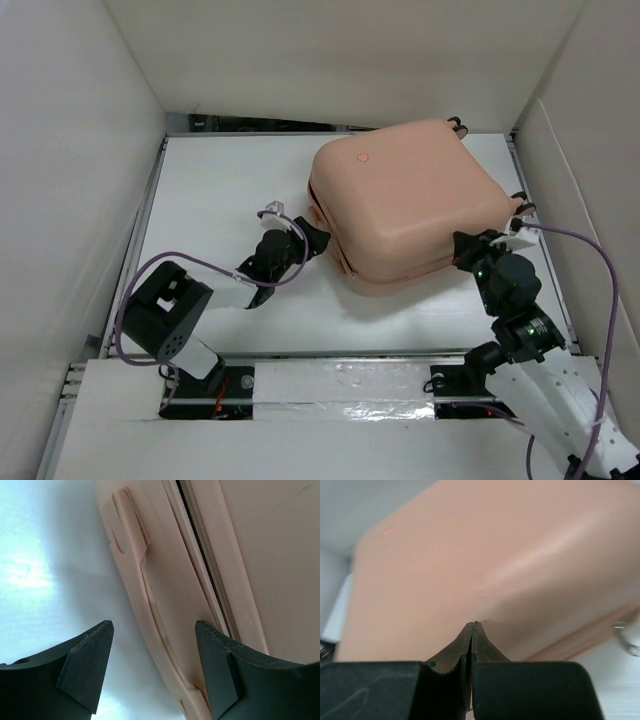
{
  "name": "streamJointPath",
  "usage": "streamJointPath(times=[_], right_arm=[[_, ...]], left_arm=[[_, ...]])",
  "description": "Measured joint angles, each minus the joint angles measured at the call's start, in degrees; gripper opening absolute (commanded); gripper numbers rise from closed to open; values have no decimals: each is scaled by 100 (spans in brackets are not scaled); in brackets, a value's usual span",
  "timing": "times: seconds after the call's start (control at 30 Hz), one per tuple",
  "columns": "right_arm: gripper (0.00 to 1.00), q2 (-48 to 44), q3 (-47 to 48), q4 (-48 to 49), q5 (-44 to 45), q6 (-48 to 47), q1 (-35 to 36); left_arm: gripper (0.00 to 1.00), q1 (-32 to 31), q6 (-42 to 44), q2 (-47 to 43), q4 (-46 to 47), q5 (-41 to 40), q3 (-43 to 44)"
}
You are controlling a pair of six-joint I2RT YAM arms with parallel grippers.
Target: Pack the luggage
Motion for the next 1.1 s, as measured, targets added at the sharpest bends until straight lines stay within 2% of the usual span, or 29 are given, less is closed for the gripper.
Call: streamJointPath(times=[0.03, 0.13, 0.33, 0.47, 0.67, 0.8, 0.97, 1.1], right_arm=[[0, 7, 2, -76, 68, -24, -343], [0, 59, 2, -293, 140, -46, -1338], [0, 46, -50, -315, 111, -35, -2813], [0, 247, -341, -199, -111, 9, -3609], [4, 1436, -522, 352, -911, 4, -4024], [4, 2653, 13, 634, -1676, -317, -4079], [3, 4207, 1093, 846, -1930, -822, -3635], [4, 4929, 1635, 1106, -2190, -1049, -3248]], left_arm=[[62, 7, 70, 101, -61, 15, 153], [51, 87, 293, 494, -341, 2, 560], [27, 262, 372, 1021, -367, 155, 994], [0, 269, 280, 1237, -256, 146, 1167], [0, 319, 234, 1338, -9, 157, 1141], [0, 323, 190, 1093, 437, 195, 581], [0, 7, 79, 380, 726, -210, -400], [0, -417, -98, -39, 876, -789, -901]])
